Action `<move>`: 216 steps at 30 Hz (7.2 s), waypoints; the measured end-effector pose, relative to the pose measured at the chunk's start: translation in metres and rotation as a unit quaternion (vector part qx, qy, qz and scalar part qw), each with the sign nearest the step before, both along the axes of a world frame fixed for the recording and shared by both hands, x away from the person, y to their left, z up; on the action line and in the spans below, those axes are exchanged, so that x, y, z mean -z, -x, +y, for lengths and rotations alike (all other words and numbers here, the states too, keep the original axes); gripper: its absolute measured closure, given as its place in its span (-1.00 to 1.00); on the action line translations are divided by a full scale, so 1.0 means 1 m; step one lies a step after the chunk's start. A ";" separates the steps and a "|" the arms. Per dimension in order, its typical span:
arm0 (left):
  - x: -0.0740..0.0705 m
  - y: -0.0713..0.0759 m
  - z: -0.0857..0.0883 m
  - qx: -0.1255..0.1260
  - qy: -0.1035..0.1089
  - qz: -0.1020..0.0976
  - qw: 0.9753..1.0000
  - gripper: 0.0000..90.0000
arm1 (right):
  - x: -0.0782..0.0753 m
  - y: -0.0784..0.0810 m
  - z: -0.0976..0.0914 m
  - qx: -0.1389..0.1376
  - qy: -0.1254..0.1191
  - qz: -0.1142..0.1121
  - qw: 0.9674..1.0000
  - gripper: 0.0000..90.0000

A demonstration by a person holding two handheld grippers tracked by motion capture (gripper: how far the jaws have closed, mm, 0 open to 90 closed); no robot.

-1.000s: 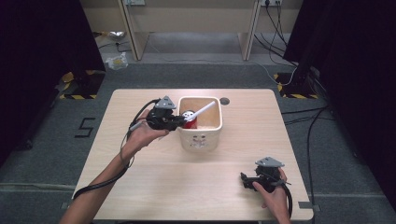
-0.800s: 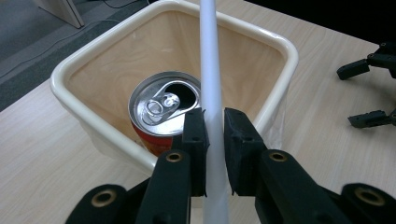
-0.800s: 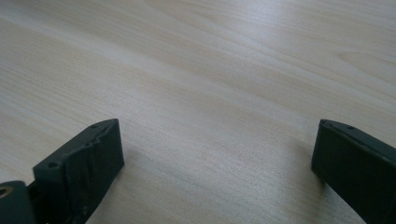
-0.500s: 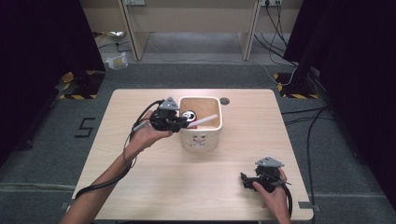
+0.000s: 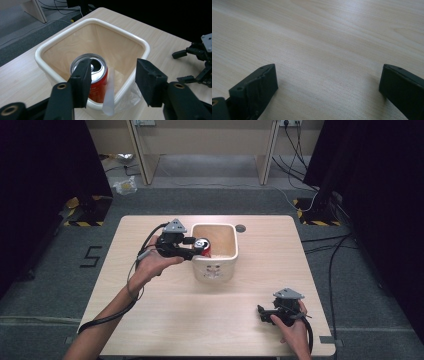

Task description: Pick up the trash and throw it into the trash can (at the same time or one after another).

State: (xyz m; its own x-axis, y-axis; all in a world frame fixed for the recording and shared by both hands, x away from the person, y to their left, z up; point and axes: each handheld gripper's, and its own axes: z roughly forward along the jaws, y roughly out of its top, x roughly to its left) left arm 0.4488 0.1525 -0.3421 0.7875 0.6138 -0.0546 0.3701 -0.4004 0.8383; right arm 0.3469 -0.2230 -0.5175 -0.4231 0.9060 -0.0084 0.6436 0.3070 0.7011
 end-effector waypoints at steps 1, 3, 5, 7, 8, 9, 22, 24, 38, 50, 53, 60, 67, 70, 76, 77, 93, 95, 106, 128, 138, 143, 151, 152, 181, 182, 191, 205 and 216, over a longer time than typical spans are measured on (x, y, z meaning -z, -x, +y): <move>0.000 0.000 0.000 0.000 0.000 0.000 1.000 -0.03 | 0.000 0.000 0.000 0.000 0.000 0.000 1.000 -0.95; -0.001 0.000 0.003 -0.003 0.003 0.001 1.000 -0.05 | 0.000 0.000 0.000 0.000 0.000 0.000 1.000 -0.95; -0.002 0.000 0.005 -0.007 0.005 0.003 1.000 -0.12 | 0.000 0.000 0.000 0.000 0.000 0.000 1.000 -0.96; -0.002 0.000 0.008 -0.011 0.008 0.005 1.000 -0.16 | 0.000 0.000 0.000 0.000 0.000 0.000 1.000 -0.95; -0.002 0.000 0.009 -0.013 0.009 0.005 1.000 -0.16 | 0.000 0.000 0.000 0.000 0.000 0.000 1.000 -0.95; -0.003 -0.001 0.011 -0.015 0.011 0.004 1.000 -0.18 | 0.000 0.000 0.000 0.000 0.000 0.000 1.000 -0.96; -0.001 -0.009 0.042 -0.051 0.039 0.016 0.998 -0.30 | 0.000 0.000 0.000 0.000 0.000 0.000 1.000 -0.96; -0.001 -0.010 0.046 -0.055 0.039 0.017 0.998 -0.31 | 0.000 0.000 0.000 0.000 0.000 0.000 1.000 -0.96; 0.008 -0.017 0.072 -0.081 0.049 0.015 0.995 -0.38 | 0.000 0.000 0.000 0.000 0.000 0.000 1.000 -0.96; 0.025 -0.023 0.083 -0.100 0.046 0.010 0.994 -0.45 | 0.000 0.000 0.000 0.000 0.000 0.000 1.000 -0.96; 0.028 -0.022 0.084 -0.102 0.045 0.009 0.994 -0.48 | 0.000 0.000 0.000 0.000 0.000 0.000 1.000 -0.96; 0.034 -0.020 0.086 -0.107 0.049 0.017 0.993 -0.64 | 0.000 0.000 0.000 0.000 0.000 0.000 1.000 -0.96; 0.042 -0.017 0.089 -0.107 0.046 0.013 0.993 -0.64 | 0.000 0.000 0.000 0.000 0.000 0.000 1.000 -0.96; 0.045 -0.014 0.091 -0.107 0.046 0.007 0.993 -0.64 | 0.000 0.000 0.000 0.000 0.001 0.001 1.000 -0.96; 0.051 -0.011 0.092 -0.108 0.047 0.002 0.993 -0.64 | 0.000 0.000 0.000 0.000 0.000 0.001 1.000 -0.96; 0.052 -0.011 0.092 -0.108 0.048 0.002 0.993 -0.64 | 0.000 0.000 0.000 0.000 0.000 0.001 1.000 -0.96; 0.079 -0.006 0.092 -0.111 0.048 0.000 0.993 -0.64 | 0.000 0.000 0.000 0.000 0.000 0.001 1.000 -0.96; 0.082 -0.004 0.092 -0.110 0.048 -0.002 0.993 -0.64 | 0.000 0.000 0.000 0.000 0.000 0.001 1.000 -0.96; 0.095 0.002 0.096 -0.113 0.045 -0.002 0.993 -0.64 | 0.000 0.000 0.000 0.000 0.000 0.001 1.000 -0.96; 0.125 0.012 0.094 -0.101 0.037 0.015 0.994 -0.64 | 0.000 0.000 0.000 0.000 0.000 0.001 1.000 -0.96; 0.134 0.018 0.092 -0.095 0.033 0.016 0.995 -0.64 | 0.000 0.000 0.000 0.000 0.000 0.001 1.000 -0.96; 0.142 0.023 0.091 -0.093 0.024 0.018 0.995 -0.64 | 0.000 0.000 0.000 0.000 0.000 0.001 1.000 -0.96; 0.150 0.028 0.091 -0.091 0.021 0.024 0.995 -0.64 | 0.000 0.000 0.000 0.000 0.000 0.001 1.000 -0.96; 0.152 0.030 0.091 -0.089 0.018 0.025 0.996 -0.64 | 0.000 0.000 0.000 0.000 0.000 0.001 1.000 -0.96; 0.175 0.051 0.095 -0.082 -0.020 0.035 0.996 -0.63 | 0.000 0.000 0.000 0.000 0.000 0.001 1.000 -0.96; 0.176 0.051 0.095 -0.081 -0.021 0.036 0.996 -0.63 | 0.000 0.000 0.000 0.000 0.000 0.001 1.000 -0.96; 0.179 0.057 0.097 -0.075 -0.034 0.050 0.995 -0.63 | 0.000 0.000 0.000 0.001 0.000 0.001 1.000 -0.96; 0.181 0.069 0.098 -0.076 -0.063 0.041 0.994 -0.63 | 0.000 0.000 0.000 0.000 0.001 0.001 1.000 -0.96; 0.181 0.072 0.098 -0.090 -0.069 0.038 0.993 -0.66 | 0.000 0.001 0.001 0.000 0.002 -0.001 1.000 -0.96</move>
